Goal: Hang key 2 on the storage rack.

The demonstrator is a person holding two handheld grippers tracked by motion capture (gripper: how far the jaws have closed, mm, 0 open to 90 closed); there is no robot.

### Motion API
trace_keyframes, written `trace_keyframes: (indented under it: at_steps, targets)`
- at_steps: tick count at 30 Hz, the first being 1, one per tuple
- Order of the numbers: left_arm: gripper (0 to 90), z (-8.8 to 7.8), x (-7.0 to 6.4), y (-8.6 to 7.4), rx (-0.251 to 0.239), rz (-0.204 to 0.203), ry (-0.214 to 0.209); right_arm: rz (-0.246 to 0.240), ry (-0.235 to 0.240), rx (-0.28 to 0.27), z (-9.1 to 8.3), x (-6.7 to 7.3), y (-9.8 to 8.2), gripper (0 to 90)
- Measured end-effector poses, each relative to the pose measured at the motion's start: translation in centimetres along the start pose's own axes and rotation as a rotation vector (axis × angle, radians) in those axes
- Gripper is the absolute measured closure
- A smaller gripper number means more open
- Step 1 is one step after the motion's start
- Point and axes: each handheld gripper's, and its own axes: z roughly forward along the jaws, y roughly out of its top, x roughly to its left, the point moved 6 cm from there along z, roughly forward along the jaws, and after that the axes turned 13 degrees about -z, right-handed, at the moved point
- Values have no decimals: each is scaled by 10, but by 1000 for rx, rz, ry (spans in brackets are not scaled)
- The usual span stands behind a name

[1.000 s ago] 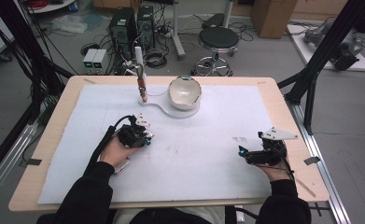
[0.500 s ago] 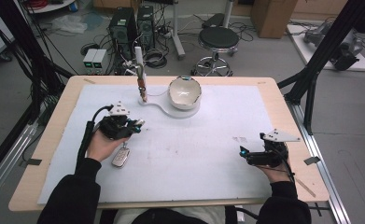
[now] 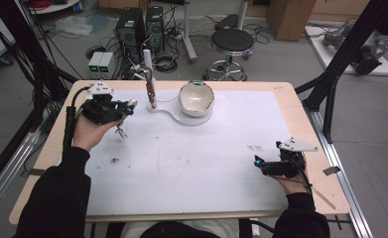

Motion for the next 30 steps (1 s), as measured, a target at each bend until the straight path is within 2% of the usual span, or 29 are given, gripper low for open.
trace_keyframes:
  at_steps: [3, 7, 10, 12, 17, 23, 30]
  targets:
    - [741, -3, 3, 16, -18, 7, 2, 1, -2, -2, 0, 0, 0, 6]
    - [740, -4, 10, 38, -39, 16, 38, 11, -4, -4, -1, -1, -1, 6]
    - [740, -1, 18, 47, -40, 7, 66, 30, -2, -23, -3, 0, 0, 6]
    - [740, 2, 22, 53, -40, 17, 86, 26, -6, -36, -5, -1, 2, 6]
    - [743, 5, 32, 66, -58, 7, 111, 26, -5, -28, -5, -1, 0, 6]
    - [744, 5, 41, 87, -76, 26, 146, 26, -9, -29, -6, -2, -1, 6]
    - [745, 10, 50, 112, -97, 20, 183, 26, -13, -37, -7, -4, 0, 6]
